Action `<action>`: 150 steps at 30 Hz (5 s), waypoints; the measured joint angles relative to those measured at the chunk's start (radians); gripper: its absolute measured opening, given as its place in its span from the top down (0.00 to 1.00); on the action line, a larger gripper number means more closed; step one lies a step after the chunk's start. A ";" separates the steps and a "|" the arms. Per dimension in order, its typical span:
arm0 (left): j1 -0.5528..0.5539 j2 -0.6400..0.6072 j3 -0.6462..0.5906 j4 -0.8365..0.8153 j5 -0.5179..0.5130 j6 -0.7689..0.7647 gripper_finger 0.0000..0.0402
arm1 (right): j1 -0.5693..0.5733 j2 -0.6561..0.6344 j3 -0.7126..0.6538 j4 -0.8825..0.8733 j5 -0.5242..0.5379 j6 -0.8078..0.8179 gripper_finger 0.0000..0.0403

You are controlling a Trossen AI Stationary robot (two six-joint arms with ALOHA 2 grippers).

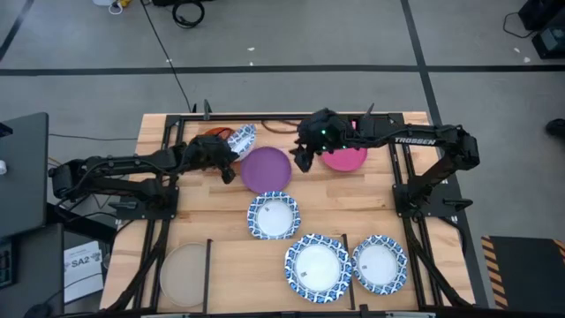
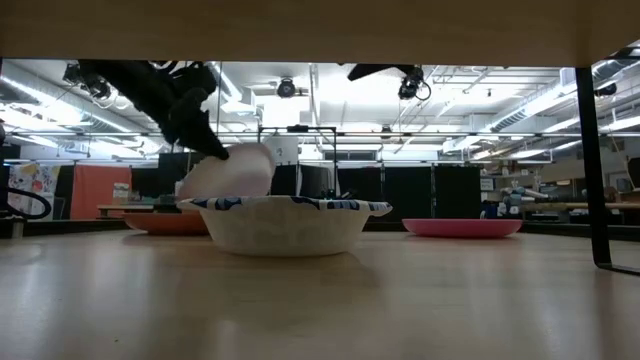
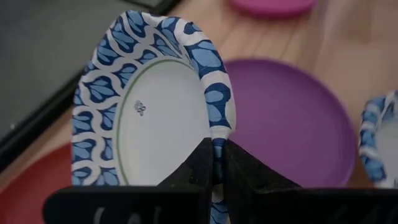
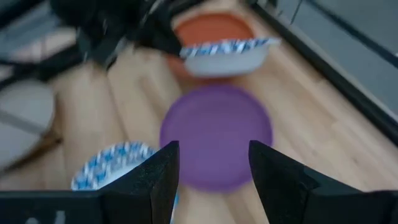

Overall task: Place and stack plates onto a shelf
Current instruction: Stack the white bowl on top of the white bowl on the shelf

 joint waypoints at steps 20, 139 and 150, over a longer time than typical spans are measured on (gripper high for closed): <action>0.000 0.000 0.000 0.280 -0.011 0.013 0.97 | -0.070 0.001 0.000 0.351 0.020 0.055 0.51; -0.332 0.000 0.000 0.432 -0.462 0.677 0.77 | -0.049 0.177 0.000 0.543 0.221 0.259 0.98; -0.332 0.000 0.000 0.429 -0.463 0.677 0.66 | -0.087 0.177 0.000 0.546 0.228 0.233 0.98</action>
